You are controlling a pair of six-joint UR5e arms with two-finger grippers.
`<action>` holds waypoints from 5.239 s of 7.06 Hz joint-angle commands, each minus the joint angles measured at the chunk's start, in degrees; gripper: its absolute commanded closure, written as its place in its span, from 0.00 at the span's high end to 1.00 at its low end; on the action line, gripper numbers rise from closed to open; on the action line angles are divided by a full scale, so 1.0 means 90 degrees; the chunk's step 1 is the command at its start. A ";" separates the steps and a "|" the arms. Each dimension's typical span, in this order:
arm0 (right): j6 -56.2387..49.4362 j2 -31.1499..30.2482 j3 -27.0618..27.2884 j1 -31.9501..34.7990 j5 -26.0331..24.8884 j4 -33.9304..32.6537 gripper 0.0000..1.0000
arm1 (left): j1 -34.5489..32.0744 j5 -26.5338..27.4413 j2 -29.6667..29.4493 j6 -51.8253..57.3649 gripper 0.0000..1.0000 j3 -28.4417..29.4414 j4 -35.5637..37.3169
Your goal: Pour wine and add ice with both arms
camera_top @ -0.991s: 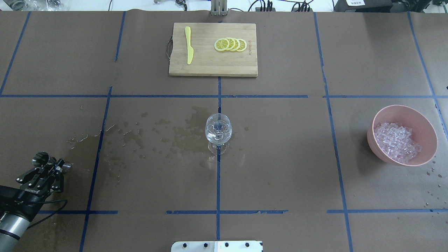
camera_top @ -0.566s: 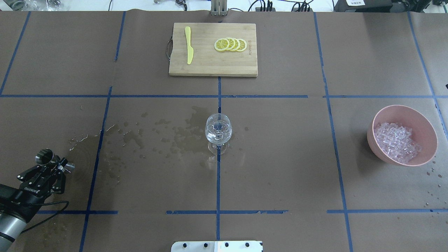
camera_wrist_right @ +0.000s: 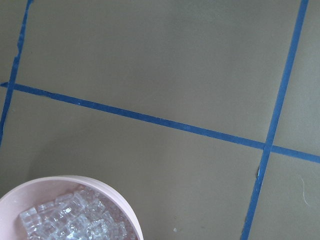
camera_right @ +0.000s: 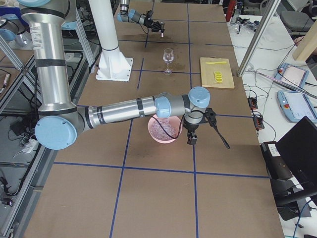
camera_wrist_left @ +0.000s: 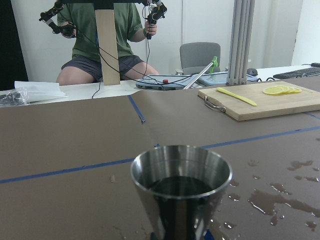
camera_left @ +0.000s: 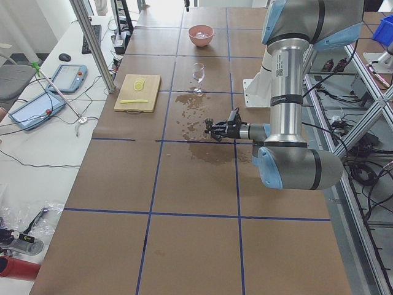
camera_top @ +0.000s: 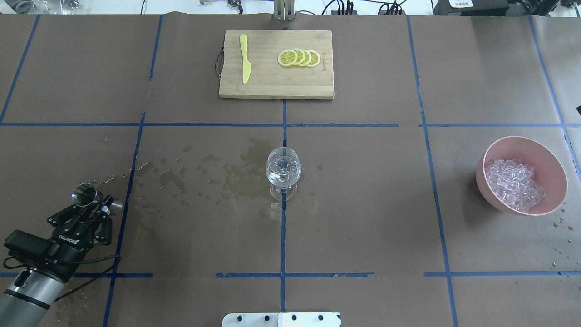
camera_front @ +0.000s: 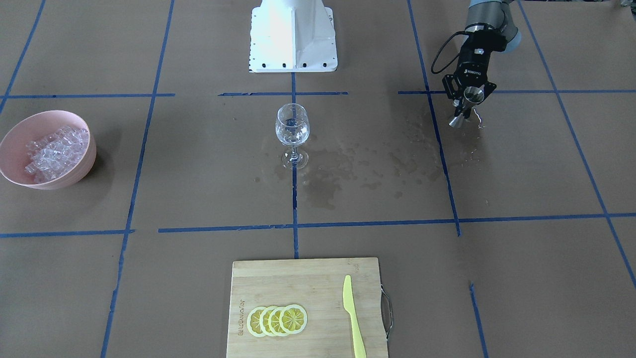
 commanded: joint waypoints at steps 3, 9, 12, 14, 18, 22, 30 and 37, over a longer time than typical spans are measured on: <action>0.0763 0.0016 0.0649 -0.0112 0.0088 0.0000 1.00 | -0.0294 -0.0022 -0.2047 0.1997 0.00 -0.0205 0.0109; 0.1627 -0.0062 0.1463 -0.1118 0.0080 0.0019 1.00 | -0.0724 -0.0657 -0.2871 0.2558 0.00 -0.0205 0.1180; 0.1685 -0.0305 0.1473 -0.1206 0.0079 0.0330 1.00 | -0.0910 -0.0705 -0.3557 0.3017 0.00 -0.0195 0.3009; 0.1715 -0.0414 0.1454 -0.1226 0.0069 0.0556 1.00 | -0.1046 -0.0813 -0.3722 0.3940 0.00 -0.0195 0.3642; 0.1822 -0.0414 0.1464 -0.1236 0.0070 0.0556 1.00 | -0.1037 -0.0794 -0.4026 0.5034 0.00 -0.0088 0.4862; 0.1832 -0.0414 0.1454 -0.1236 0.0070 0.0556 1.00 | -0.1076 -0.0706 -0.4162 0.7162 0.00 -0.0156 0.4982; 0.1813 -0.0424 0.1055 -0.1255 0.0070 0.0790 1.00 | -0.1096 -0.0131 -0.4357 0.9838 0.00 -0.0088 0.5275; 0.3387 -0.0433 0.0741 -0.1779 0.0021 0.2318 1.00 | -0.1135 0.0105 -0.2702 0.7369 0.00 0.0048 0.0474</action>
